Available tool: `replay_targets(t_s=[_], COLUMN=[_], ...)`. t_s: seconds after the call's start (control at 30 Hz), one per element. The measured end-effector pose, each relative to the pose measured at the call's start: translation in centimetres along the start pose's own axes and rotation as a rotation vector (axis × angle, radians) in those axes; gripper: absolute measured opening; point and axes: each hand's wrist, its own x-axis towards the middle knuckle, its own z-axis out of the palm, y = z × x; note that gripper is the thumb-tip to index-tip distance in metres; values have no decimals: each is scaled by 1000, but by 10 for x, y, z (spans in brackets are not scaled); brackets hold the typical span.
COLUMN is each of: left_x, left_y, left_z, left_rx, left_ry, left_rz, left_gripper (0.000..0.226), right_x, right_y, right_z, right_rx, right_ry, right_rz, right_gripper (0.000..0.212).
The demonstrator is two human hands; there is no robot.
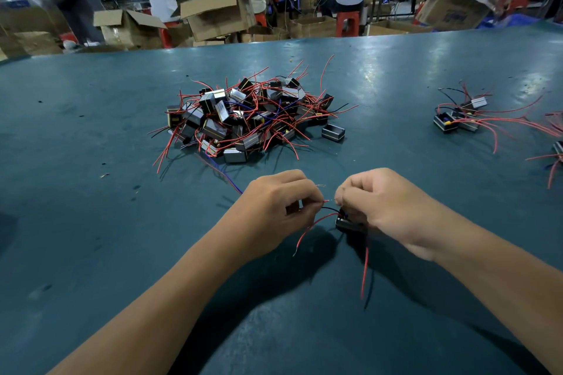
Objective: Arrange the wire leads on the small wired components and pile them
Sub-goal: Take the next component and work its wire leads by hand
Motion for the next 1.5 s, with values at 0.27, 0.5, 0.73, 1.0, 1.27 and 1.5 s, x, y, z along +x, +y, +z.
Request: replay_targets(t_s=[0.27,0.5,0.73,1.0,1.27,1.5], left_x=[0,0,1,0,1,-3], left_y=[-2,-4,-3,-4,0,-13], left_z=[-1,-1,1,1,-2,-9], left_rx=[-39,-40,-23,-11,-63,-144], left_ry=[38,22,17,37,188,88], left_rz=[-29,-13,-2,7,2,-157], left_gripper=[5,5,5,5,16,17], right_x=[-7,-2,-1,-2,5,5], right_y=[-1,-2,1,-3,2,11], right_z=[-14,-14,-7,2,-8,-8], right_rx=[-674,-1084,-673,132,-69,-290], right_ry=[281,279,155,27,231,174], right_rz=[-649,-1003,-610,32,-282,-488], right_gripper=[7,15,11,16,17,18])
